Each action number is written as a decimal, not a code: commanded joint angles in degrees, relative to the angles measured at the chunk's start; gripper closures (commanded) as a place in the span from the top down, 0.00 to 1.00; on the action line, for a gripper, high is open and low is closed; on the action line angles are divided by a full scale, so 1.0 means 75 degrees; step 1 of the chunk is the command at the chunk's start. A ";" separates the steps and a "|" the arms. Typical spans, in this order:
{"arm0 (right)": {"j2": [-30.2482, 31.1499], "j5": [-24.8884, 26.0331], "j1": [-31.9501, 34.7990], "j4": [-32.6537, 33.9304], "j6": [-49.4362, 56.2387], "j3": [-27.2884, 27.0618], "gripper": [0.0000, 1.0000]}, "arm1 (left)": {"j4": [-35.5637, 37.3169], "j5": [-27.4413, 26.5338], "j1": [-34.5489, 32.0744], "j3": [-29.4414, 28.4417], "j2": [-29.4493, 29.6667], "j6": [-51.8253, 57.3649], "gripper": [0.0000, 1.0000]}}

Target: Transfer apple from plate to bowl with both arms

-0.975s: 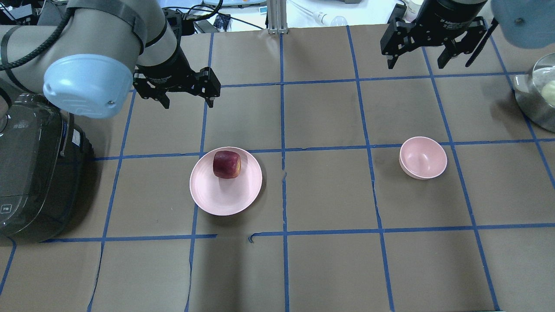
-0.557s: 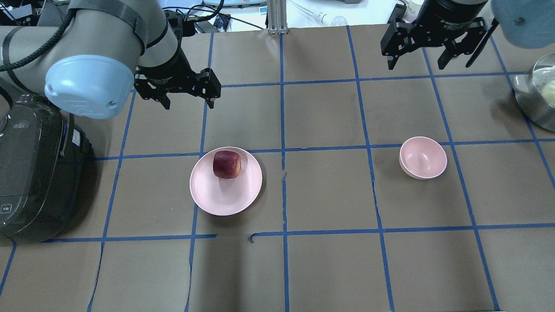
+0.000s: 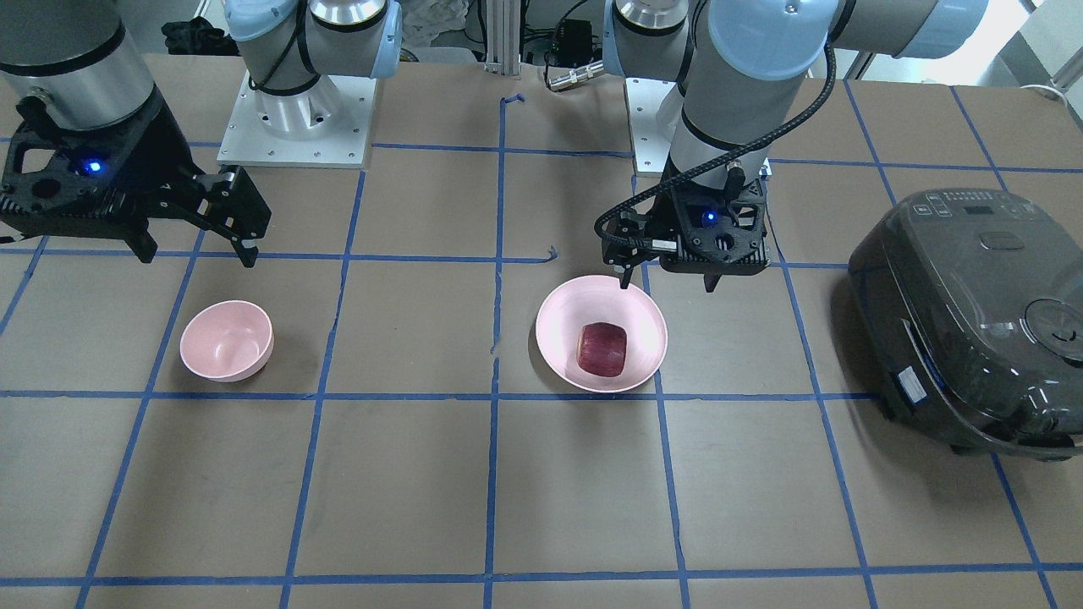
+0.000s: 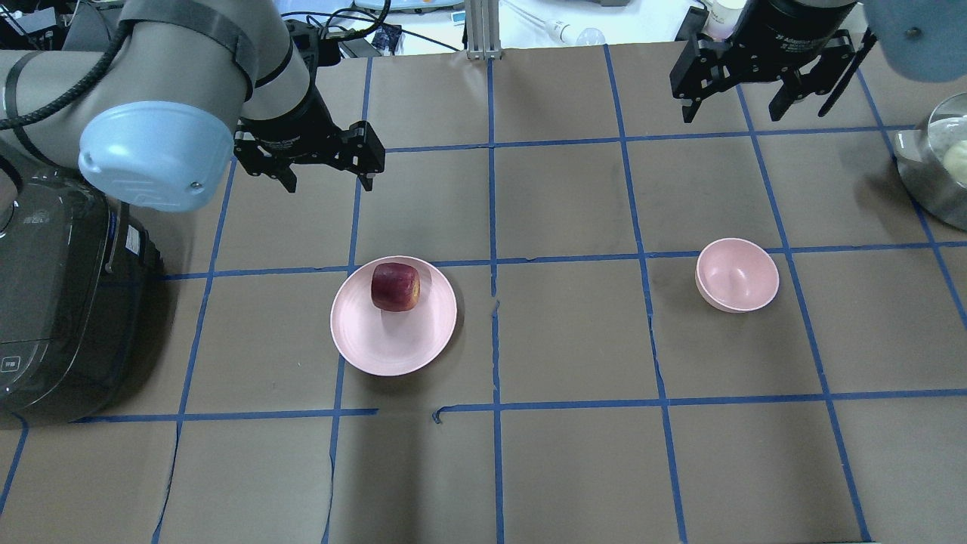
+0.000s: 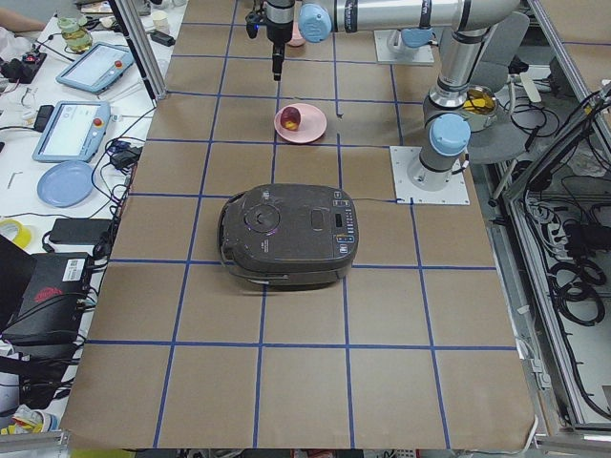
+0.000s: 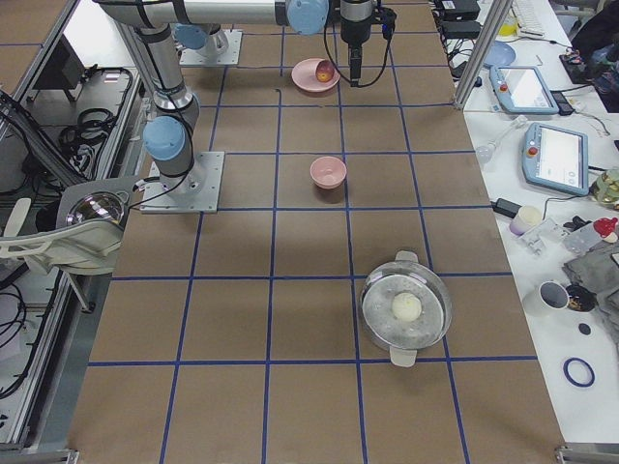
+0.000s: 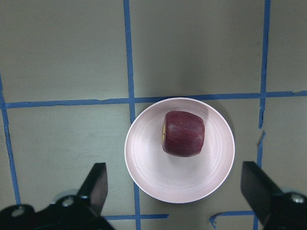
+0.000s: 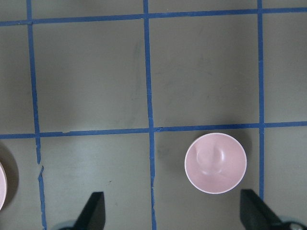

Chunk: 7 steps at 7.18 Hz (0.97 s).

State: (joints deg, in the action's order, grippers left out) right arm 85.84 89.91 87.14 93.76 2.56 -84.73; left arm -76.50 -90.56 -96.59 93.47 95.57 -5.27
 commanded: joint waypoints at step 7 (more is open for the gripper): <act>-0.0979 -0.0023 -0.2582 0.2735 0.2786 -0.2946 0.92 | 0.0426 0.0005 -0.0210 0.0450 0.0124 -0.0140 1.00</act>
State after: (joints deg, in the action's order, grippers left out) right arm 80.50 89.71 69.64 106.81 21.72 -101.20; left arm -74.58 -90.62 -97.62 95.94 96.14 -5.87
